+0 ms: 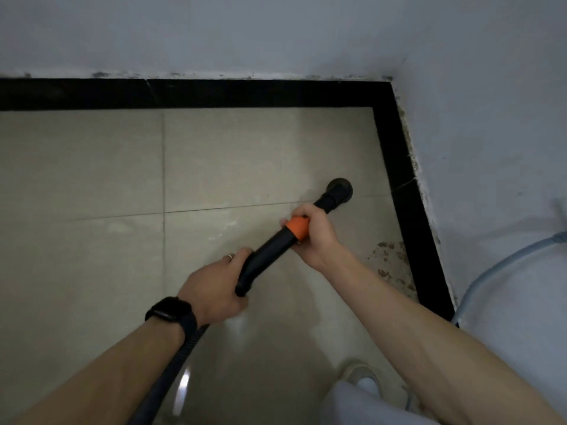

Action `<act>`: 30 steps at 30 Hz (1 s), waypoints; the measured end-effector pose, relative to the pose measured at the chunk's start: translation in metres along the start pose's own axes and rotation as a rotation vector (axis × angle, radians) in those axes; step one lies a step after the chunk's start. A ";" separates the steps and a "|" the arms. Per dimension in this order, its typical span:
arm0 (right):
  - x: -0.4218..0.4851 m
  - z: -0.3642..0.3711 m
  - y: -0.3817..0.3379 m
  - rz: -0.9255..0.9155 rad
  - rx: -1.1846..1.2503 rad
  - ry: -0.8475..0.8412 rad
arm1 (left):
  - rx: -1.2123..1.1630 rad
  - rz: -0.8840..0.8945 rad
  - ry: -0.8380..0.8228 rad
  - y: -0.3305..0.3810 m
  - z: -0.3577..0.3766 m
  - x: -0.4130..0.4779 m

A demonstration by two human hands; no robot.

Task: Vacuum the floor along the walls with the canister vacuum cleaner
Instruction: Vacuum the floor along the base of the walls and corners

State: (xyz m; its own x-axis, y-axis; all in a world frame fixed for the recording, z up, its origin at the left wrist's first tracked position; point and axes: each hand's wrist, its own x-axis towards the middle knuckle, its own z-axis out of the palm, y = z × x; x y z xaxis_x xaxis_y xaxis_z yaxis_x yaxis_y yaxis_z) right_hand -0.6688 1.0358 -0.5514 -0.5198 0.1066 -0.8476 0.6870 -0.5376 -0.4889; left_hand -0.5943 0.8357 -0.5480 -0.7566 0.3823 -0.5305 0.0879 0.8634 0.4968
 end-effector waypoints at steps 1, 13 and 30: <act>-0.013 0.015 -0.007 0.022 0.015 -0.027 | -0.144 -0.062 -0.018 0.002 -0.018 -0.013; -0.313 0.112 -0.060 0.142 -0.267 0.190 | -0.155 -0.393 0.031 0.183 -0.190 -0.224; -0.663 0.156 -0.121 0.096 -0.566 -0.063 | -0.682 -0.747 0.220 0.316 -0.322 -0.555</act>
State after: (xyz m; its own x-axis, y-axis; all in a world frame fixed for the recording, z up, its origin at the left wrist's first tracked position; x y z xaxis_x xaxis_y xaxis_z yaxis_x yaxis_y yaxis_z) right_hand -0.4868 0.8998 0.1024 -0.4593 0.0198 -0.8881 0.8881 -0.0092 -0.4595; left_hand -0.3554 0.7905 0.1252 -0.5751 -0.3021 -0.7603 -0.7867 0.4593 0.4125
